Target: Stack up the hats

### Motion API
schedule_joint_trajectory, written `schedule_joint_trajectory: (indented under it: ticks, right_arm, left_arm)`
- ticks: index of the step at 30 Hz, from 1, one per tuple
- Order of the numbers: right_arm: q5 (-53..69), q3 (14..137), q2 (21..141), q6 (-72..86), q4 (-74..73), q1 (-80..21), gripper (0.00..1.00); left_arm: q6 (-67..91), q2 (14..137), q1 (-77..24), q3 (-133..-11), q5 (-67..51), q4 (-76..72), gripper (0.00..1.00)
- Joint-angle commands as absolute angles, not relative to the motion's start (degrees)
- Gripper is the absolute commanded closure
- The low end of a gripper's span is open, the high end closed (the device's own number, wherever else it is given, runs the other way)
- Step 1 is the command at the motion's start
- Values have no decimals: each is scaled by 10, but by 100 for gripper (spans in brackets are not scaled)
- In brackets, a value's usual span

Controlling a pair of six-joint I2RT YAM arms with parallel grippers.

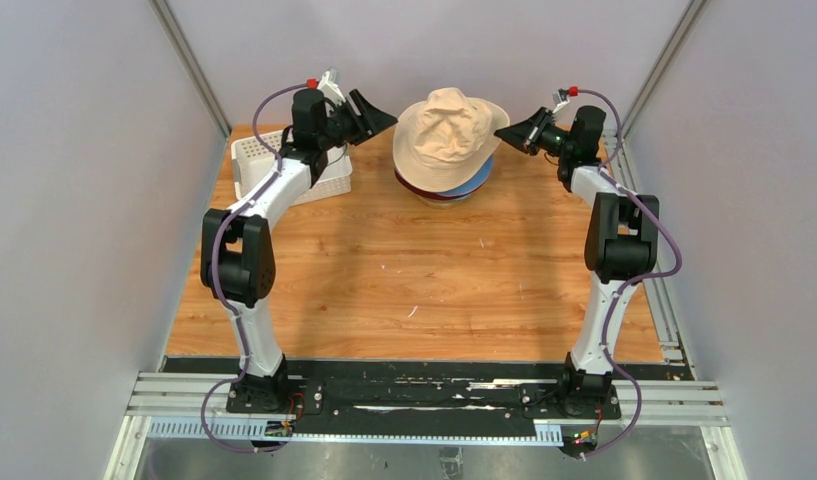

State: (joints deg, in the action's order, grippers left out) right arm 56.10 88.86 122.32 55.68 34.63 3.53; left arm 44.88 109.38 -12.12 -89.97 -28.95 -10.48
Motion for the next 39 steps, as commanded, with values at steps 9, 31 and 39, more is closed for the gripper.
schedule_joint_trajectory:
  ticks: [9, 31, 39]
  right_arm:
    - [559, 919, 1232, 555, 344, 48, 99]
    - [561, 918, 1227, 563, 353, 48, 99]
    - [562, 919, 1229, 570, 362, 48, 99]
  left_arm:
    - [467, 1164, -117, -931, -334, -184, 42]
    - [535, 1246, -113, -961, -386, -297, 42]
    - [663, 1276, -100, -928, -423, -501, 43]
